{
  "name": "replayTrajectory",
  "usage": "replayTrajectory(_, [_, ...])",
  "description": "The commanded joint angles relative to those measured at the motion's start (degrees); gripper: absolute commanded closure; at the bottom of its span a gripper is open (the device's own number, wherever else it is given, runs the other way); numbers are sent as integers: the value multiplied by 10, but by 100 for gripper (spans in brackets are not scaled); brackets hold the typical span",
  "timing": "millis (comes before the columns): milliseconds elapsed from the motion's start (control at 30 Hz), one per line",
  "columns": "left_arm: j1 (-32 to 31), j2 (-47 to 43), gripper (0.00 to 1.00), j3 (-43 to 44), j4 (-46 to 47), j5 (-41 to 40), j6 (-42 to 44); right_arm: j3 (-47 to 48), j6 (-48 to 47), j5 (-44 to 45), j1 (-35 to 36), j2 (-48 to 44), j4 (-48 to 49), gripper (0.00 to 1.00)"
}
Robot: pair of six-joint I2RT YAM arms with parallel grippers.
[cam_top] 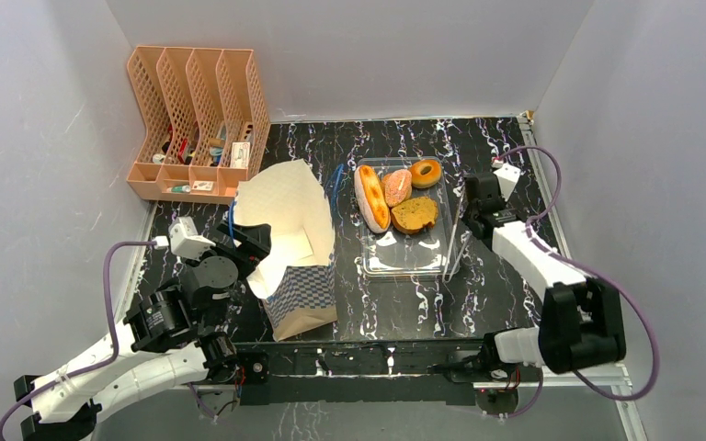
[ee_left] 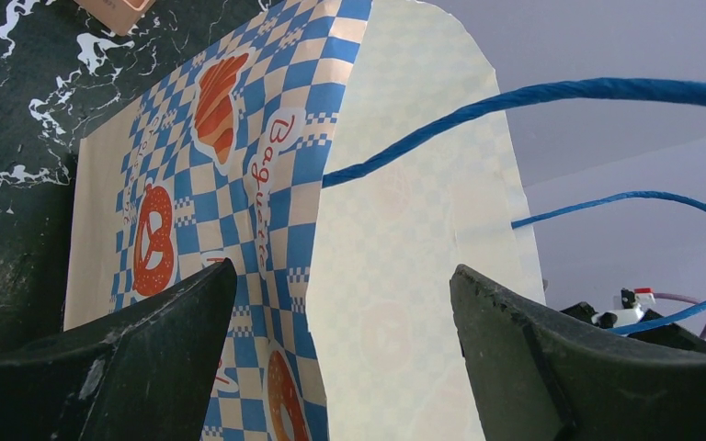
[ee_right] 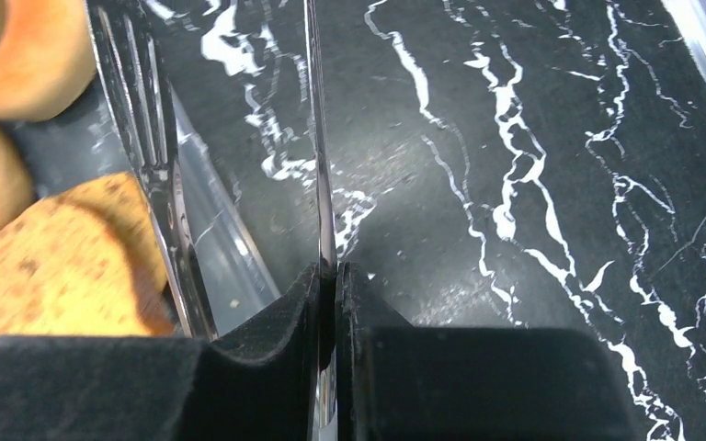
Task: Take the fake bread out of the paper bag
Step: Place the clamp at the corner of the board.
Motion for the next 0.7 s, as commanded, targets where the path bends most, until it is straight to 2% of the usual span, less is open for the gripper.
replayTrajectory(0, [2,-1,15,0,4,-12,10,61,-10,30,-37,50,58,100])
replayTrajectory(100, [2,1,15,-3,6,-8,13,85,-14,68,-54,86,71,100])
replayTrajectory(467, [2,-16,15,-5,-8,1,15,205,-32,91,-134,261,90,100])
replayTrajectory(667, [2,-10,15,-4,-11,0,16,286,-49,108,-145,372,91,100])
